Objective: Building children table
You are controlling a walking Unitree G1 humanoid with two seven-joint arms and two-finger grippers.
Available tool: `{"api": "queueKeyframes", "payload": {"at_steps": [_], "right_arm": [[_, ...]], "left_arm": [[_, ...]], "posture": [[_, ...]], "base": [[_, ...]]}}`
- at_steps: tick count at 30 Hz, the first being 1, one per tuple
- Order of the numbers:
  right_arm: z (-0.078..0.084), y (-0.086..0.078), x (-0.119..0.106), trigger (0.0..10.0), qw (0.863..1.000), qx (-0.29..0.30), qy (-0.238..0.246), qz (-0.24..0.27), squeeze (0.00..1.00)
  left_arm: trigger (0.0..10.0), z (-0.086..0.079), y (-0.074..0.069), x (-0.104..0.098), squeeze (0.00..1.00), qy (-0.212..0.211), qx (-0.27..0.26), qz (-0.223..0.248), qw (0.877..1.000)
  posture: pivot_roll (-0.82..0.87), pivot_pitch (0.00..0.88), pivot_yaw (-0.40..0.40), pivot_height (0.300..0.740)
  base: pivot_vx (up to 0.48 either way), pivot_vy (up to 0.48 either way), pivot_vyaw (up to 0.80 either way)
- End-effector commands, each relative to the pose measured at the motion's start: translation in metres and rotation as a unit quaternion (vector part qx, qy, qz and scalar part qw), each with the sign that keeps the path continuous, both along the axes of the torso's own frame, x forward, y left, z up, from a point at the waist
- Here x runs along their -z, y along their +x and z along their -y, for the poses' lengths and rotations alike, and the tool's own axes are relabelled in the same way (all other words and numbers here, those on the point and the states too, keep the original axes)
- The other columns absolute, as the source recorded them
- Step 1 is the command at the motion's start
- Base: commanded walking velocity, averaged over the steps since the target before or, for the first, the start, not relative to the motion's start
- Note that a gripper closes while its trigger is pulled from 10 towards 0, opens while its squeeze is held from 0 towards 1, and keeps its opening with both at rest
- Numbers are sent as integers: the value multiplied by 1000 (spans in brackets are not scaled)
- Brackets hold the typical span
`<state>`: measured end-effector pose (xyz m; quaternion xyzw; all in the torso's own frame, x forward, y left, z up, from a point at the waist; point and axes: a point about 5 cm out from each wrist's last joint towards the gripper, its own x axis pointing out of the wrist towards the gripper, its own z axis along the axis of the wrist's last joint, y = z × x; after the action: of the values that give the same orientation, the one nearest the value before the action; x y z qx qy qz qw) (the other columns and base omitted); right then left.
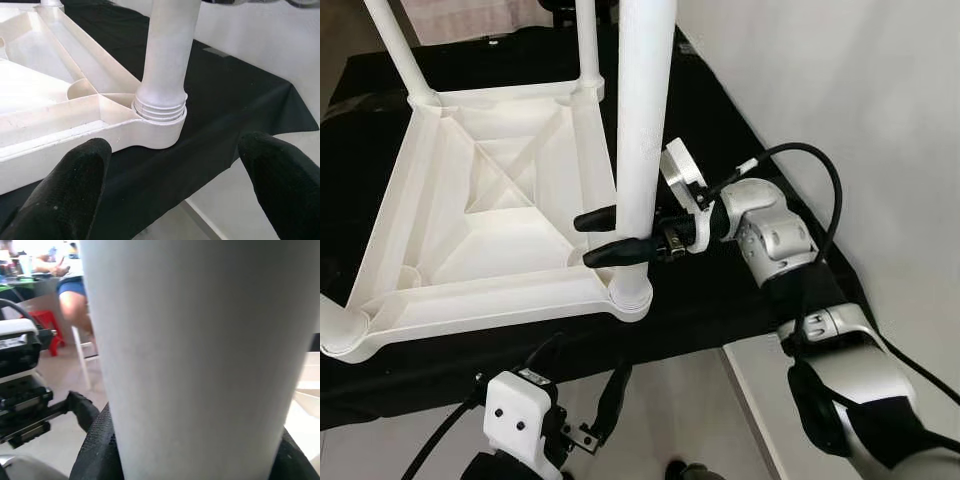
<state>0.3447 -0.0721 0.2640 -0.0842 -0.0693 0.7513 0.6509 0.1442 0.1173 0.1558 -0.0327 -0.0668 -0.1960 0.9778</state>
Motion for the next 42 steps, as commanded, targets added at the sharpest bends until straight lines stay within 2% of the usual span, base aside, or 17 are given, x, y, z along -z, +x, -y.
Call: {"api": "queueKeyframes", "payload": {"at_steps": [1,2,4,6,7,8,18,19,20,21,23,24,27,32,34,36,42], "right_arm": [[9,0,18,0,997,68,8,-30,0],[9,0,18,0,997,68,8,-30,0],[12,-6,40,0,967,251,22,-49,0],[17,-25,75,0,865,498,4,-67,0],[18,-36,83,0,839,538,3,-79,0],[12,-43,88,0,835,541,6,-96,0],[-4,-27,81,0,859,506,16,-79,0],[-7,-26,77,6235,863,499,16,-76,0],[-7,-26,77,6235,863,499,16,-76,0],[-9,-26,73,10000,869,489,18,-76,0],[-14,-27,69,10000,885,458,27,-81,0],[-20,-34,62,10000,900,422,38,-102,1000],[-25,-40,58,10000,910,396,46,-117,1000],[-18,-43,17,10000,985,156,62,-37,988],[-18,-43,17,10000,985,156,62,-37,988],[-9,-37,11,10000,996,80,32,-6,0],[-4,-24,4,10000,1000,25,2,-8,0]], "left_arm": [[10000,0,-1,3,0,5,4,-10,1000],[10000,0,-1,3,0,5,4,-10,1000],[10000,-2,0,3,0,5,4,-9,1000],[10000,-4,3,3,0,4,3,-7,1000],[10000,-5,4,3,0,4,3,-6,1000],[10000,-5,6,3,0,4,4,-5,1000],[10000,-5,12,6,0,4,6,-2,1000],[10000,-5,12,6,0,3,2,0,1000],[10000,-5,12,6,0,3,2,0,1000],[10000,-5,12,5,0,2,-2,1,1000],[10000,-5,12,5,0,1,-4,2,1000],[10000,-4,13,5,0,0,-4,3,1000],[10000,-4,13,5,0,0,-3,3,1000],[10000,-1,11,4,0,-2,2,3,1000],[10000,-1,11,4,0,-2,2,3,1000],[10000,0,10,4,0,-2,3,3,1000],[10000,0,7,3,0,-2,1,2,1000]], "posture": [[-31,236,-17,740],[-31,236,-17,740],[-43,236,-24,740],[-66,234,-7,740],[-65,234,-4,740],[-68,233,-4,740],[-73,197,-12,740],[-72,194,-15,740],[-72,194,-15,740],[-72,195,-17,740],[-72,197,-18,740],[-74,198,-20,740],[-74,198,-20,740],[-60,208,-24,740],[-60,208,-24,740],[-41,212,-31,740],[-27,224,-31,740]], "base": [[0,0,0],[0,0,0],[0,0,0],[0,0,0],[0,0,0],[0,0,0],[0,0,0],[0,0,0],[0,0,0],[0,0,0],[0,0,0],[0,0,0],[0,0,0],[0,0,0],[0,0,0],[0,0,0],[0,0,0]]}}
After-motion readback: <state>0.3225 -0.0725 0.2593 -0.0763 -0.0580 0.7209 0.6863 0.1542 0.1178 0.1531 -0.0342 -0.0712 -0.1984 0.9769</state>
